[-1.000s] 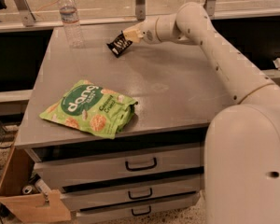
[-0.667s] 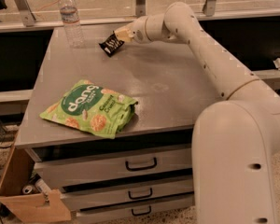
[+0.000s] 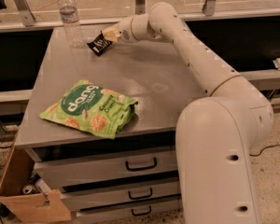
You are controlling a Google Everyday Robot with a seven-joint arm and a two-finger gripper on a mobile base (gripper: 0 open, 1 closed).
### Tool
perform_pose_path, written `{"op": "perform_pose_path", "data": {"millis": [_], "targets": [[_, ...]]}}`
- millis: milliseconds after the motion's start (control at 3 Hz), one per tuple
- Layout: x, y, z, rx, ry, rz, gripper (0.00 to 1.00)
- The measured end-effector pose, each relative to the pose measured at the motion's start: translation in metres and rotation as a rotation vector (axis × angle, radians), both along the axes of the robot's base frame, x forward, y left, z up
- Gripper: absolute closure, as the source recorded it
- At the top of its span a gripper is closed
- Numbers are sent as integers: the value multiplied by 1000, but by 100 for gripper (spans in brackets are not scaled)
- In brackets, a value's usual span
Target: Move rxbar chocolate near water bottle
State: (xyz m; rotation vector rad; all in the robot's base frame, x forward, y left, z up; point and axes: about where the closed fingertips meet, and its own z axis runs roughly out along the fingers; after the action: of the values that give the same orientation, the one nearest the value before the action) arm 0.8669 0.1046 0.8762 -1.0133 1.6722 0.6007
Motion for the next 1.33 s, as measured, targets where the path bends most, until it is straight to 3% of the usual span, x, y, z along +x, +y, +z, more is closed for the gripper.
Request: {"op": "perform_pose_path", "data": {"millis": [333, 1333], "targets": [[3, 14, -4, -3, 6, 7, 85], [8, 35, -7, 12, 20, 20, 16]]}}
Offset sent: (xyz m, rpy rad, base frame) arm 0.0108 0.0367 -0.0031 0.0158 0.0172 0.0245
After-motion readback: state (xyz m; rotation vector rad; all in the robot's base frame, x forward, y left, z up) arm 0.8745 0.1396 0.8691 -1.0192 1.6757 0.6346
